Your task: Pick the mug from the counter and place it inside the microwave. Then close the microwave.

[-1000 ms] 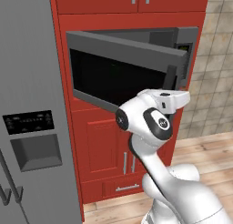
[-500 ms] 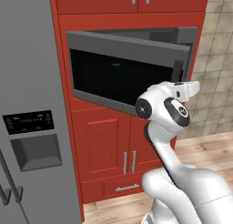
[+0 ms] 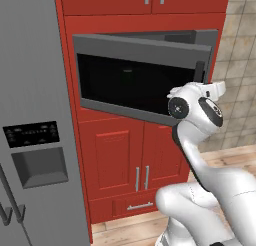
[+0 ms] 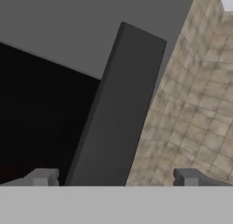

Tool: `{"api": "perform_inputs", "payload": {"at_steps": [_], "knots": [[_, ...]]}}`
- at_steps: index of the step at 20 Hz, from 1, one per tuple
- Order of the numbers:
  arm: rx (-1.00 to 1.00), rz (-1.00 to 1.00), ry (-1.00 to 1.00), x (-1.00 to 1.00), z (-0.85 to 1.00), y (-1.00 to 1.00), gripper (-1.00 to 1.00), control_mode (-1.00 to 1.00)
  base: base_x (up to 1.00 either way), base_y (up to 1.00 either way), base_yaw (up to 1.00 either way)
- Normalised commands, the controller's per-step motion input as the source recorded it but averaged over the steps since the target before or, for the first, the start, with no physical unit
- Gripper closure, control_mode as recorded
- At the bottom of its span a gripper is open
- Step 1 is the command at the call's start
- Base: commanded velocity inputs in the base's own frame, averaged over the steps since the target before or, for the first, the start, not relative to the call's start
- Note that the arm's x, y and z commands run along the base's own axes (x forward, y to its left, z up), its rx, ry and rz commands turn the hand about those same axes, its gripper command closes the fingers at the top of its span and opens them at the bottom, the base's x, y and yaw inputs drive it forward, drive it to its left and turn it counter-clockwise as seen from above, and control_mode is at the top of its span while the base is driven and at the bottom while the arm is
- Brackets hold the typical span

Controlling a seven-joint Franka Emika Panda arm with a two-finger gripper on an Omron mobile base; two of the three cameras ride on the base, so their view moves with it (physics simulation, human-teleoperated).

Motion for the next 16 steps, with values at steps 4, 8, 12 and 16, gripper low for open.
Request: {"api": "perform_inputs", "payload": {"at_steps": [4,8,12,16], "knots": [[0.14,0.07,0.04,0.52,0.01,-0.21,-1.00,-1.00,0.00,0.00,0.00],[0.16,0.06,0.05,0.54,0.00,-0.18,-1.00,-1.00,0.00,0.00,0.00],[0.15,0.06,0.05,0.48,0.07,-0.18,-1.00,-1.00,0.00,0.00,0.00],[0.11,0.06,0.03,0.35,0.02,-0.16,-1.00,-1.00,0.00,0.00,0.00]]}}
